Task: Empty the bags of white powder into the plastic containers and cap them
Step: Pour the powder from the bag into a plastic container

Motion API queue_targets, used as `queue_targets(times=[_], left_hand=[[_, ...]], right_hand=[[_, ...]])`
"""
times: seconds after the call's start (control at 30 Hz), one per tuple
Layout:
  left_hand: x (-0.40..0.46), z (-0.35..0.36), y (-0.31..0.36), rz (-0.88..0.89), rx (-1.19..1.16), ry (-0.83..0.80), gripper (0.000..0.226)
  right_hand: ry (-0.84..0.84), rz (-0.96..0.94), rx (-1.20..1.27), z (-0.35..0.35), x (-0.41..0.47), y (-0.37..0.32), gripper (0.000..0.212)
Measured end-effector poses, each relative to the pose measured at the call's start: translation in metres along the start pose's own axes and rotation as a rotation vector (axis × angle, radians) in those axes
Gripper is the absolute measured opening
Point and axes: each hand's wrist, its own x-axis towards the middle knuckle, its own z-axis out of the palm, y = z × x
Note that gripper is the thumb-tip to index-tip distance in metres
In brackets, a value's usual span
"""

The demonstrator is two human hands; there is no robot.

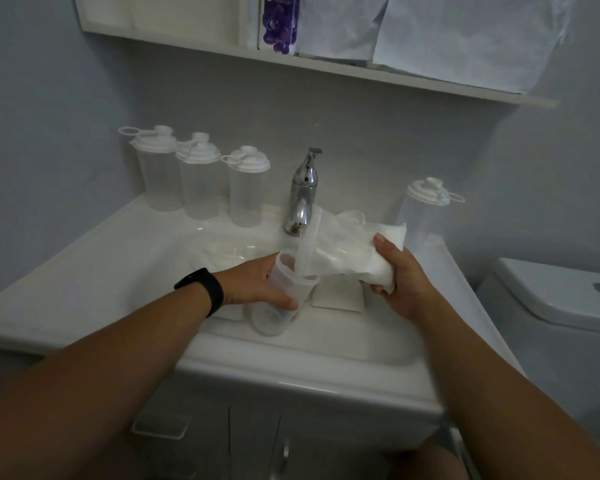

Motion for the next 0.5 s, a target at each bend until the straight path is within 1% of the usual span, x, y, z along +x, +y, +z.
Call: queue_targets(times=[0.2,0.3,0.4,0.5], left_hand=[[0.0013,0.0041,0.0004,0.048,-0.031,-0.044,0.08],[0.0021,0.0088,0.0013,0.068,-0.049,-0.066,0.08],[0.0038,0.009,0.0019,0.085,-0.044,-0.036,0.084],[0.0052,0.005,-0.0003,0.089,-0.004,-0.004,0.087]], right_hand=[[-0.014,0.006,0.007,0.0015,0.0011,0.0001,0.068],[-0.021,0.013,0.006,0.0007,0.001,-0.0007,0.065],[-0.015,0.005,-0.016,-0.0011,0.0004,-0.0012,0.063],[-0.005,-0.02,-0.039,-0.0039,0.0017,-0.0029,0.065]])
